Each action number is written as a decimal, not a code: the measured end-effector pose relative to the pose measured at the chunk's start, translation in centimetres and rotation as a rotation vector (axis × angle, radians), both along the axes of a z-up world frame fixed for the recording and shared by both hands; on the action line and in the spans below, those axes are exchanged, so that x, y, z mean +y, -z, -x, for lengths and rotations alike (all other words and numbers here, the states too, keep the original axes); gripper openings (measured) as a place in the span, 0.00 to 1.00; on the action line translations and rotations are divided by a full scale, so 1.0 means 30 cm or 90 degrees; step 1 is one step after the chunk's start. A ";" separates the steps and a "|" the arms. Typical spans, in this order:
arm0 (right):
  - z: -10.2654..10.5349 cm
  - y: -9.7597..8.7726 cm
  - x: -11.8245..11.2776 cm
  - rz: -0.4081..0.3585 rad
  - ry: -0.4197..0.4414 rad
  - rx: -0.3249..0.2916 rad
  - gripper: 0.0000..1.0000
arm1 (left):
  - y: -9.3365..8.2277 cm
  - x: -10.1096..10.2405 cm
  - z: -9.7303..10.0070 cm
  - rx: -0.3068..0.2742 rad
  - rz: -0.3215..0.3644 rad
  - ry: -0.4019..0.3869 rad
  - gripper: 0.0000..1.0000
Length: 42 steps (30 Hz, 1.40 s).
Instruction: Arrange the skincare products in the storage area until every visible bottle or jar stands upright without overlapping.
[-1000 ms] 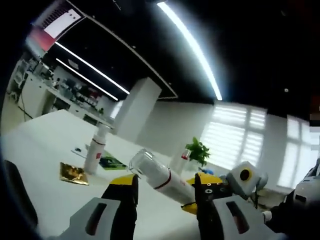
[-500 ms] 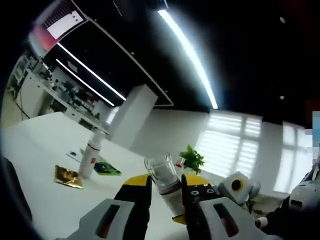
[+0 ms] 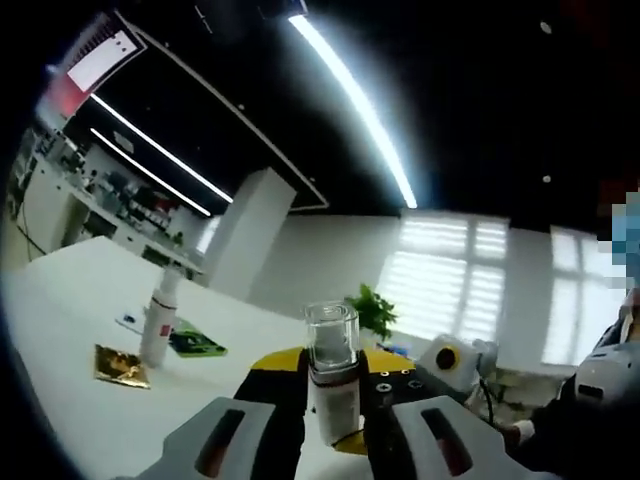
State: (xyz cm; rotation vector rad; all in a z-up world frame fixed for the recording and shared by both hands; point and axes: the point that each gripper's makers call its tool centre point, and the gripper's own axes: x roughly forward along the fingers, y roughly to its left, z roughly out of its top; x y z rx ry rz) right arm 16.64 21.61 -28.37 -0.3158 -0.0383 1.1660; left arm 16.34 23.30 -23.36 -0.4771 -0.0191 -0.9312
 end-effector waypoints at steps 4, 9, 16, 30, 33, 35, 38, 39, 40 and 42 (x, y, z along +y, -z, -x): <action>-0.002 0.008 -0.004 0.002 -0.005 0.009 0.21 | 0.014 -0.032 0.008 -0.018 -0.037 0.009 0.18; 0.002 0.005 -0.008 0.002 -0.013 0.023 0.21 | 0.022 -0.050 0.013 -0.033 -0.057 0.019 0.18; 0.007 -0.015 -0.014 -0.028 -0.029 0.056 0.21 | 0.023 -0.063 0.023 -0.054 -0.065 0.038 0.18; 0.071 -0.026 -0.008 -0.027 -0.064 0.091 0.23 | 0.028 -0.121 0.080 -0.093 -0.084 0.108 0.18; 0.072 -0.017 -0.009 -0.018 -0.058 0.092 0.23 | 0.032 -0.128 0.081 -0.093 -0.085 0.111 0.18; 0.073 -0.010 -0.012 -0.013 -0.058 0.093 0.23 | 0.037 -0.131 0.083 -0.096 -0.090 0.114 0.18; 0.078 -0.005 -0.014 -0.008 -0.061 0.096 0.23 | 0.041 -0.136 0.086 -0.099 -0.091 0.122 0.18; 0.080 -0.004 -0.015 -0.008 -0.061 0.097 0.23 | 0.041 -0.138 0.087 -0.101 -0.090 0.124 0.18; 0.080 -0.003 -0.016 -0.006 -0.062 0.098 0.23 | 0.041 -0.138 0.088 -0.104 -0.091 0.125 0.18; 0.089 0.002 -0.015 -0.001 -0.070 0.101 0.23 | 0.043 -0.146 0.099 -0.111 -0.095 0.138 0.18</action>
